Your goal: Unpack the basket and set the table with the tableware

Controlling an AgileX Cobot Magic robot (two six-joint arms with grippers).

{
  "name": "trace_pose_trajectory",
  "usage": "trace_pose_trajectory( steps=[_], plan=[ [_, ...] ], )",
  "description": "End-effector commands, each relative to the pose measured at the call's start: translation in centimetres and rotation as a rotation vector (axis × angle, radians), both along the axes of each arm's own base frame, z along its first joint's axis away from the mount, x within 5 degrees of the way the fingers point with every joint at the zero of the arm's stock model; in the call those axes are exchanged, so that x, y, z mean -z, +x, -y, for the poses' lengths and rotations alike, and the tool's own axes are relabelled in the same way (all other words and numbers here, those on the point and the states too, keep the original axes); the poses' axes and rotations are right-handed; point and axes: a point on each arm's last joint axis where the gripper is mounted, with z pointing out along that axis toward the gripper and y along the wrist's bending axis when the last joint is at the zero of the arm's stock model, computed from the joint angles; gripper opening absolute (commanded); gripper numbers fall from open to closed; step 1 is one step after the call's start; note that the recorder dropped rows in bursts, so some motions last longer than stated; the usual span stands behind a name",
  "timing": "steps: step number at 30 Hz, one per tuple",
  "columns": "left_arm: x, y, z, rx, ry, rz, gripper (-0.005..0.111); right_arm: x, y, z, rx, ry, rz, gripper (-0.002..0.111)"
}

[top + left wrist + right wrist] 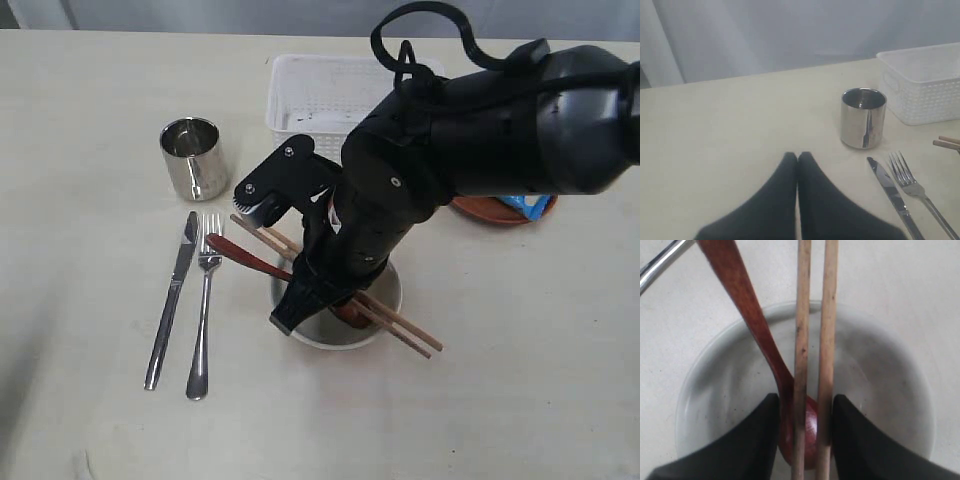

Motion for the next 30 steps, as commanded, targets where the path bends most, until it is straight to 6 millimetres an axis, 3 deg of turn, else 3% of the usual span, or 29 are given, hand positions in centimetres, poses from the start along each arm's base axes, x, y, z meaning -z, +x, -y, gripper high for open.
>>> trace_pose_trajectory(
  steps=[1, 7, 13, 22, 27, 30],
  plan=[
    [0.0, 0.0, 0.0, 0.000, -0.012, 0.007, 0.000, -0.1, 0.1, -0.2, -0.006, 0.009, 0.017, 0.035],
    [0.0, 0.0, 0.0, -0.001, -0.009, 0.007, 0.000, -0.1, 0.1, -0.2, -0.006, 0.009, 0.016, 0.036],
    [0.0, 0.0, 0.0, -0.001, -0.009, 0.007, 0.000, -0.1, 0.1, -0.2, -0.005, 0.005, 0.014, 0.058],
    [0.0, 0.0, 0.0, -0.001, -0.009, 0.007, 0.000, -0.4, 0.1, -0.2, -0.001, -0.012, 0.002, 0.059],
    [0.0, 0.0, 0.0, -0.001, -0.009, 0.007, 0.000, -1.6, 0.2, -0.2, 0.005, -0.038, -0.014, 0.059],
    [0.0, 0.0, 0.0, -0.001, -0.009, 0.007, 0.000, -3.4, -0.1, 0.2, 0.007, -0.020, 0.005, 0.059]
  ],
)
